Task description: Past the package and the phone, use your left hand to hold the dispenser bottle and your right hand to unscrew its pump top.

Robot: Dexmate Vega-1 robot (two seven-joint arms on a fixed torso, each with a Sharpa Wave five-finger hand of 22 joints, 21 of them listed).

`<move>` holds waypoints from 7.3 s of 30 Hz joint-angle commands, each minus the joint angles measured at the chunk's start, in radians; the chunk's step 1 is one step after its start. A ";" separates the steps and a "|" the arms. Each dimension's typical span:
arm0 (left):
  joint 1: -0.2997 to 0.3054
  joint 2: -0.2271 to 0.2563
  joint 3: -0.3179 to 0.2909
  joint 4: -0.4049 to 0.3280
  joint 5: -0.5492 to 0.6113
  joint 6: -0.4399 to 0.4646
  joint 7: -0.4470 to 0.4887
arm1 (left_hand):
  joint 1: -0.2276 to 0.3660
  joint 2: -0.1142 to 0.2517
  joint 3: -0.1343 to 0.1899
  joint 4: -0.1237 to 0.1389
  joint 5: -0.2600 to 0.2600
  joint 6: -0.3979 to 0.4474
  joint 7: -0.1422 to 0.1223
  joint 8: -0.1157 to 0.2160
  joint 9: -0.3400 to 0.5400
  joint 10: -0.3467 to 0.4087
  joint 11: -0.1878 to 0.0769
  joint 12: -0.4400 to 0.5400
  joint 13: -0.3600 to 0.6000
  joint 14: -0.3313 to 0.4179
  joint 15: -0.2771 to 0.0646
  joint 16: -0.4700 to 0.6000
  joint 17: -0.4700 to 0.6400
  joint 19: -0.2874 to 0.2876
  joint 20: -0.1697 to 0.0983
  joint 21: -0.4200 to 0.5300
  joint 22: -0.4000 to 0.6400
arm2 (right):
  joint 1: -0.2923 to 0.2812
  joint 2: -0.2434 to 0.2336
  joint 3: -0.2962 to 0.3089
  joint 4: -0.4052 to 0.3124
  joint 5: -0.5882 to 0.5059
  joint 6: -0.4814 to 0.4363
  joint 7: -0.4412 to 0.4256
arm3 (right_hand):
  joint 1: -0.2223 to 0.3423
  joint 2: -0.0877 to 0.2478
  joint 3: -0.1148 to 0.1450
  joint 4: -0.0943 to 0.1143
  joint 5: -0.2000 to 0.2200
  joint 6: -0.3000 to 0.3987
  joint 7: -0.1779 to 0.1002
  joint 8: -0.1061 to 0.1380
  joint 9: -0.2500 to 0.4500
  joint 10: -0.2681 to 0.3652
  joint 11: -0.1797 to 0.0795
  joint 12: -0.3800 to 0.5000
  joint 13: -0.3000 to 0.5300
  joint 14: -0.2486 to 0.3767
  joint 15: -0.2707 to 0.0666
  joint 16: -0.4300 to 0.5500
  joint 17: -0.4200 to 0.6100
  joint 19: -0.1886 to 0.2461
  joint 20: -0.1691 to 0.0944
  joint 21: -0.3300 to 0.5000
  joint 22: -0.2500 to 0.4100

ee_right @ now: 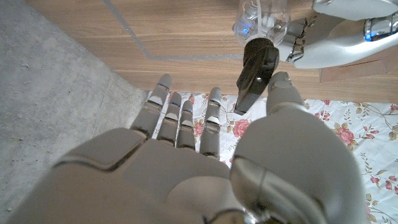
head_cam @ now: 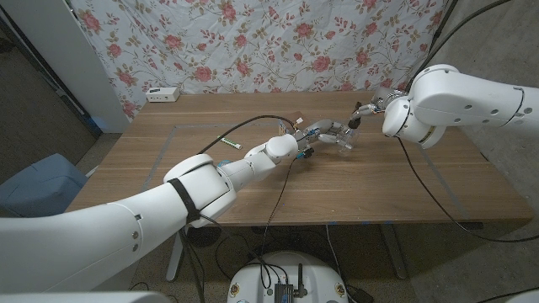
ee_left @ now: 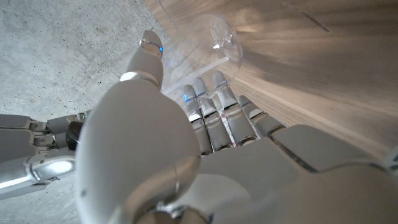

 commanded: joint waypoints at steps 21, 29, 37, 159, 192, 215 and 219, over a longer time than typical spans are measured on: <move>-0.018 -0.016 0.016 0.017 -0.017 0.052 0.003 | -0.046 0.112 0.078 0.071 0.007 0.077 -0.023 0.003 0.004 0.037 -0.027 0.002 0.006 0.015 -0.086 0.003 0.001 0.010 -0.059 0.000 0.003 | -0.256 -0.001 0.271 -0.029 -0.333 0.000 0.306 | 0.124 0.031 0.062 -0.035 0.011 0.017 -0.092 0.018 0.005 -0.012 -0.047 0.003 0.003 -0.005 -0.033 -0.004 0.002 -0.002 -0.018 0.004 0.004; -0.022 -0.018 0.021 0.017 -0.020 0.059 0.003 | -0.047 0.114 0.079 0.071 0.007 0.079 -0.022 0.004 0.004 0.039 -0.028 0.002 0.007 0.015 -0.086 0.003 0.001 0.010 -0.059 0.000 0.003 | -0.398 0.016 0.411 -0.044 -0.518 0.014 0.466 | 0.172 0.036 0.085 -0.035 0.013 0.060 -0.133 0.036 0.003 -0.001 -0.064 0.008 0.003 -0.003 -0.048 -0.002 0.003 0.005 -0.030 0.006 0.004; -0.021 -0.018 0.023 0.017 -0.022 0.060 0.007 | -0.049 0.116 0.080 0.073 0.007 0.077 -0.023 0.002 0.005 0.038 -0.028 0.001 0.008 0.015 -0.085 0.002 0.001 0.009 -0.057 0.000 0.003 | -0.491 0.032 0.495 -0.051 -0.655 0.032 0.578 | 0.199 0.042 0.099 -0.036 0.013 0.076 -0.161 0.043 0.002 0.000 -0.070 0.008 0.004 -0.002 -0.057 0.000 0.005 0.004 -0.033 0.005 0.004; -0.034 -0.046 0.052 0.026 -0.045 0.134 0.043 | -0.056 0.121 0.088 0.069 0.003 0.082 -0.023 -0.001 0.006 0.050 -0.028 -0.003 0.020 0.022 -0.088 0.005 0.003 0.012 -0.049 0.000 0.003 | -0.799 0.032 0.808 -0.106 -0.929 0.148 0.799 | 0.021 0.004 -0.058 0.137 -0.020 0.094 -0.114 -0.010 -0.025 0.054 -0.085 0.011 0.004 0.001 -0.056 0.026 0.031 -0.018 -0.042 0.009 0.006; -0.039 -0.048 0.053 0.027 -0.046 0.146 0.044 | -0.060 0.119 0.087 0.068 0.001 0.082 -0.023 -0.002 0.007 0.051 -0.030 -0.005 0.023 0.022 -0.085 0.005 0.003 0.012 -0.048 0.000 0.003 | -0.591 0.021 0.656 -0.045 -0.878 0.038 0.975 | -0.071 -0.018 -0.080 0.142 -0.002 -0.036 -0.011 -0.040 -0.022 -0.050 -0.015 -0.008 0.005 -0.063 0.021 -0.008 0.018 -0.061 -0.014 0.000 0.006; -0.024 -0.036 0.044 0.023 -0.041 0.094 0.032 | -0.062 0.120 0.089 0.068 0.001 0.082 -0.022 -0.003 0.007 0.052 -0.029 -0.006 0.024 0.022 -0.085 0.005 0.003 0.011 -0.047 0.000 0.003 | -0.583 0.036 0.622 -0.025 -0.881 0.031 0.959 | 0.015 -0.006 -0.041 0.081 -0.001 -0.015 -0.026 -0.018 -0.017 -0.054 -0.020 0.001 0.004 -0.060 0.008 -0.004 0.011 -0.057 -0.022 0.005 0.005; -0.021 -0.034 0.042 0.022 -0.038 0.085 0.032 | -0.062 0.121 0.089 0.069 0.001 0.083 -0.024 -0.002 0.007 0.053 -0.028 -0.006 0.023 0.022 -0.083 0.004 0.003 0.011 -0.047 0.000 0.003 | -0.591 0.036 0.627 -0.028 -0.881 0.032 0.951 | 0.053 -0.001 -0.024 0.053 -0.001 0.003 -0.038 -0.006 -0.014 -0.052 -0.023 0.004 0.004 -0.058 0.002 -0.003 0.009 -0.053 -0.025 0.006 0.005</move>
